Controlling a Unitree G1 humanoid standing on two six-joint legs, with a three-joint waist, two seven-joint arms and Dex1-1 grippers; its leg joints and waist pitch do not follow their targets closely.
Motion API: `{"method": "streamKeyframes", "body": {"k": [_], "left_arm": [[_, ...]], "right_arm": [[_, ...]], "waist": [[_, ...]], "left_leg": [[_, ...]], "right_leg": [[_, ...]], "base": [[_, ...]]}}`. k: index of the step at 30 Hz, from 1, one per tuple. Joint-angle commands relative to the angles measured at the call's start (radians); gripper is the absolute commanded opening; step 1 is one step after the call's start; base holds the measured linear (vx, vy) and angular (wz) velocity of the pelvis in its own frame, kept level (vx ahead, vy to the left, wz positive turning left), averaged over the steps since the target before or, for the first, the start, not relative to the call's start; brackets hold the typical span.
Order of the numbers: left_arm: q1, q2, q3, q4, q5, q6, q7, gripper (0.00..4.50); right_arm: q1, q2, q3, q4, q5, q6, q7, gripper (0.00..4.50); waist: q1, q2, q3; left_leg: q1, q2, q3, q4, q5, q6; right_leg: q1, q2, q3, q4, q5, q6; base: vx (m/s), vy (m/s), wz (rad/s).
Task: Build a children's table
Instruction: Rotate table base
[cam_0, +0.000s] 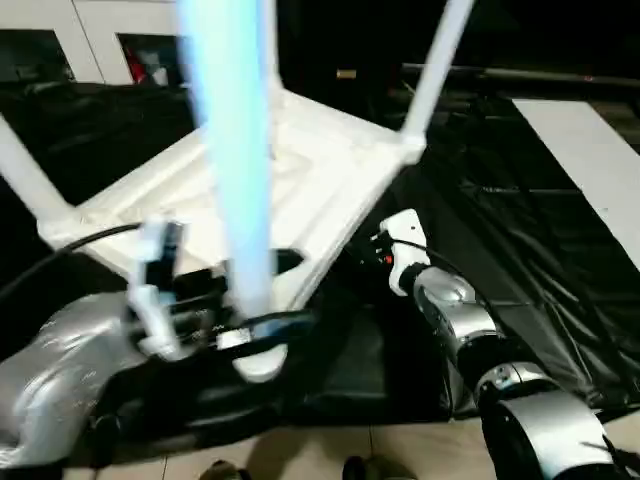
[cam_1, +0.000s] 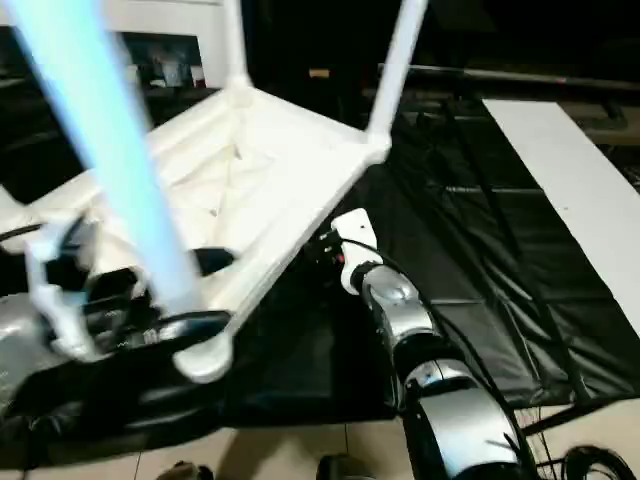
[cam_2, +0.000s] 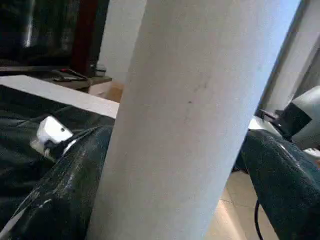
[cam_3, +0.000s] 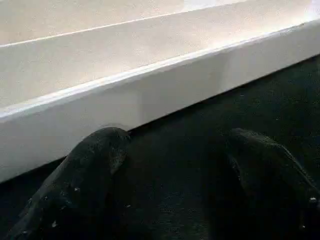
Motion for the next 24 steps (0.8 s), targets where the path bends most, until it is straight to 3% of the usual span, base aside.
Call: {"method": "streamKeyframes", "body": {"k": [1,11,20,24], "left_arm": [[-0.029,-0.018,-0.043,0.023,0.025,-0.015,0.009,4.41],[-0.148,-0.129,-0.114,0.156,0.084,-0.079,0.019,4.41],[-0.191,-0.183,-0.159,0.246,0.166,-0.152,0.019,4.41],[-0.213,-0.211,-0.180,0.304,0.239,-0.217,0.044,4.41]], "right_arm": [[-0.008,0.042,0.021,-0.011,0.004,-0.018,0.067,3.86],[0.033,0.107,0.059,-0.070,0.034,-0.048,0.297,3.86],[0.030,0.103,0.039,-0.060,0.018,-0.060,0.288,3.86],[0.040,0.093,0.036,-0.063,0.007,-0.071,0.280,3.86]], "waist": [[0.004,0.022,-0.073],[-0.001,0.026,-0.078],[0.009,0.028,-0.082],[0.013,0.027,-0.083]], "left_leg": [[0.004,-0.005,0.012,-0.068,-0.226,-0.003],[0.005,0.000,0.008,-0.068,-0.224,0.017],[0.010,0.003,0.010,-0.067,-0.213,0.026],[0.009,0.003,0.009,-0.068,-0.219,0.026]], "right_leg": [[0.059,-0.039,0.027,-0.061,-0.145,-0.221],[0.066,-0.045,0.025,-0.061,-0.120,-0.266],[0.066,-0.047,0.024,-0.060,-0.093,-0.282],[0.067,-0.048,0.024,-0.062,-0.101,-0.279]], "base": [[0.000,0.000,0.00],[0.000,0.000,0.00],[0.000,0.000,0.00],[0.000,0.000,0.00]]}}
